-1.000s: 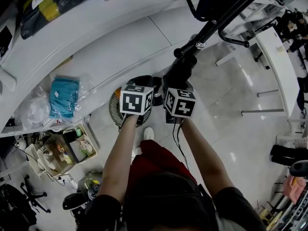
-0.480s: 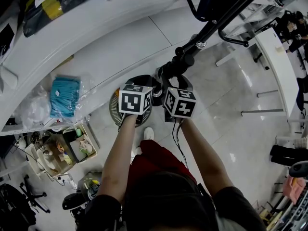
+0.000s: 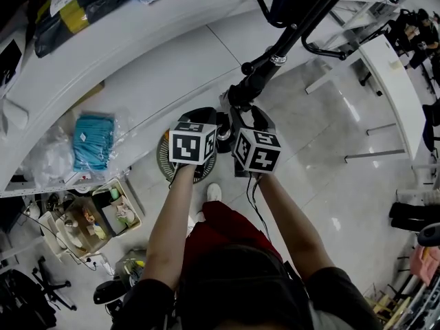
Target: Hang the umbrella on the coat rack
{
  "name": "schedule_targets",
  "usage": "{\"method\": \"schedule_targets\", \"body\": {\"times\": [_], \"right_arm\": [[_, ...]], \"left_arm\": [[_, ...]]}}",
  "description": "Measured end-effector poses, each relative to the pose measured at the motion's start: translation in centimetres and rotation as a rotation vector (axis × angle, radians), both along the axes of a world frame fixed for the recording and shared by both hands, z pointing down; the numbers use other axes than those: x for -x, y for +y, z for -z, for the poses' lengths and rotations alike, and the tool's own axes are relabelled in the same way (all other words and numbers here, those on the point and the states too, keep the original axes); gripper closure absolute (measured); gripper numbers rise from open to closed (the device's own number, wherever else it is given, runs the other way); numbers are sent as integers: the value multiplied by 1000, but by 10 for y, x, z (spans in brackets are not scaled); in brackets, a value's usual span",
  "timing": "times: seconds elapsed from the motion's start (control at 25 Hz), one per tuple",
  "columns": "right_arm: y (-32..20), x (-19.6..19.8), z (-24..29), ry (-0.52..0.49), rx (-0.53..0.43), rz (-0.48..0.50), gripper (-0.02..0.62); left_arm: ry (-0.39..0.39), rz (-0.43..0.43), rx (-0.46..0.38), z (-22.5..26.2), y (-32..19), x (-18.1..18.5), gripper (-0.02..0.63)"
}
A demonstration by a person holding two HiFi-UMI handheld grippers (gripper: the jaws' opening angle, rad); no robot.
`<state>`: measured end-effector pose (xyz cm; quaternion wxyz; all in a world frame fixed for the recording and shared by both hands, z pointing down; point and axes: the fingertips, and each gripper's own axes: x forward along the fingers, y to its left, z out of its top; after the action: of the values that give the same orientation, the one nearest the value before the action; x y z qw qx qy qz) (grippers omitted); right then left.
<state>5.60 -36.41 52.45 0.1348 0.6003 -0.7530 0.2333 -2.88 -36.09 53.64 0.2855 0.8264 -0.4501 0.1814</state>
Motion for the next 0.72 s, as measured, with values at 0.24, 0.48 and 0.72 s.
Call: {"method": "schedule_targets", "body": {"times": [0.24,0.48,0.72], "right_arm": [[16,2,5,1,4,30,358],[28,-4,22,49,-56,5,503],[38,-4,37,67,-99,-6,557]], "left_arm": [[-13,2,-14,6,6,4,595],[-15,2,-25,12,16,6,595],[-14,-5,-40,20,26,4,595]]}}
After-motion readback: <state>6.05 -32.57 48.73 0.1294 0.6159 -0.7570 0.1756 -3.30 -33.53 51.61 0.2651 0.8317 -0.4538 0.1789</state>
